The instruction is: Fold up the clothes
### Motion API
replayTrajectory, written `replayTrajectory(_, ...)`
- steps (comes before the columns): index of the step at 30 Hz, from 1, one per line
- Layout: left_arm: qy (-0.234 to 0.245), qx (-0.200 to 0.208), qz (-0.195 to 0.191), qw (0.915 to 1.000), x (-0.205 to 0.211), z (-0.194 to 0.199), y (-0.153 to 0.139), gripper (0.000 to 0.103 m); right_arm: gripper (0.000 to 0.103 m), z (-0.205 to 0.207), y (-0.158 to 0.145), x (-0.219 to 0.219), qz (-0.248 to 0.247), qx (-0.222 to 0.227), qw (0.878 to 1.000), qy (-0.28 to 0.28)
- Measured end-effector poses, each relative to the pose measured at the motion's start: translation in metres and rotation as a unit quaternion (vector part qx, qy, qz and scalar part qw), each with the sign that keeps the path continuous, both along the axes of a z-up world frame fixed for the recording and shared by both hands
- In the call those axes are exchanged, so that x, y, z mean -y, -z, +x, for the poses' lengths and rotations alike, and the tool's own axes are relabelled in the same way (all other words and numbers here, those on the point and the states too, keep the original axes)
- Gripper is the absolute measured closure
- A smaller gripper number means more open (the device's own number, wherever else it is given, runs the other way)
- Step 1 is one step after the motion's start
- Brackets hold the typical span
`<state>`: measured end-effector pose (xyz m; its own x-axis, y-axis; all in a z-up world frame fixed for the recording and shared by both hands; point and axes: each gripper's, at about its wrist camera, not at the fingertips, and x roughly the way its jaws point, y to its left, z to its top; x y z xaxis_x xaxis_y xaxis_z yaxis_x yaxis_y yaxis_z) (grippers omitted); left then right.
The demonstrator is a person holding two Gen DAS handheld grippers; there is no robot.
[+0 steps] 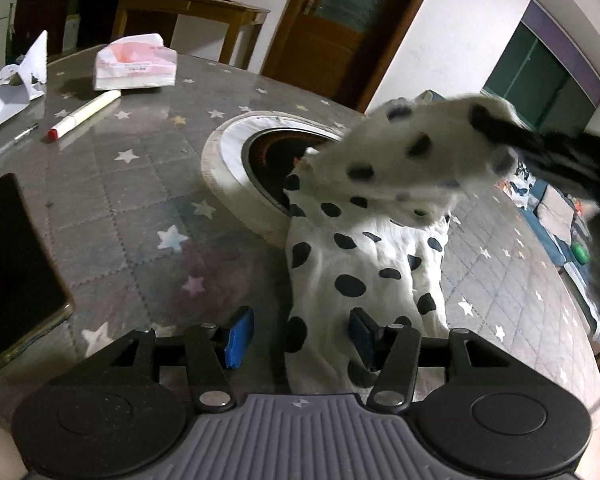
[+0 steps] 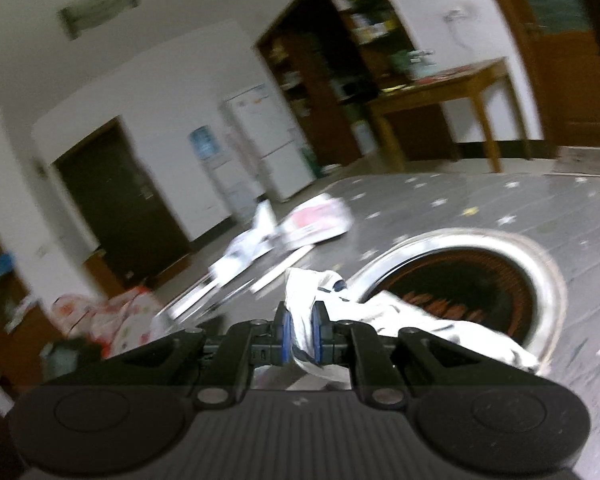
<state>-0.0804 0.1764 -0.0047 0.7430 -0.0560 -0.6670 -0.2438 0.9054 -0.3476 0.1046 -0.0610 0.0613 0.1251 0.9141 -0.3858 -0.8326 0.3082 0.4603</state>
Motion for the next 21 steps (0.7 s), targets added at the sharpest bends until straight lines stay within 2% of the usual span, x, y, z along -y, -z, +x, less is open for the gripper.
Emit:
replayTrajectory(3,-0.008,0.004,0.004,0.9999,-0.003,-0.007,-0.003,0.047,0.093,-0.037,0.007,0.005,-0.011,0.035,0.998,-0.049)
replayTrajectory(5,-0.016,0.007,0.007,0.9998,-0.006,-0.011,-0.004,0.047,0.093,-0.063,0.013,0.006,-0.037,0.085,0.992,-0.085)
replayTrajectory(10,-0.033,0.013,0.011,0.9993,-0.014,-0.022,-0.009,0.047,0.092,-0.126,0.031,0.008,-0.105,0.217,0.957,-0.161)
replayTrajectory(12,-0.036,0.018,0.013,0.9991,-0.016,-0.025,-0.012,0.047,0.088,-0.133,0.036,0.008,-0.123,0.22,0.951,-0.176)
replayTrajectory(19,-0.033,0.047,0.021,0.9982,-0.016,-0.027,-0.028,0.047,0.076,-0.143,0.044,0.017,-0.143,0.193,0.949,-0.203)
replayTrajectory(21,-0.03,0.052,0.02,0.998,-0.016,-0.025,-0.03,0.047,0.076,-0.14,0.041,0.022,-0.138,0.176,0.955,-0.195)
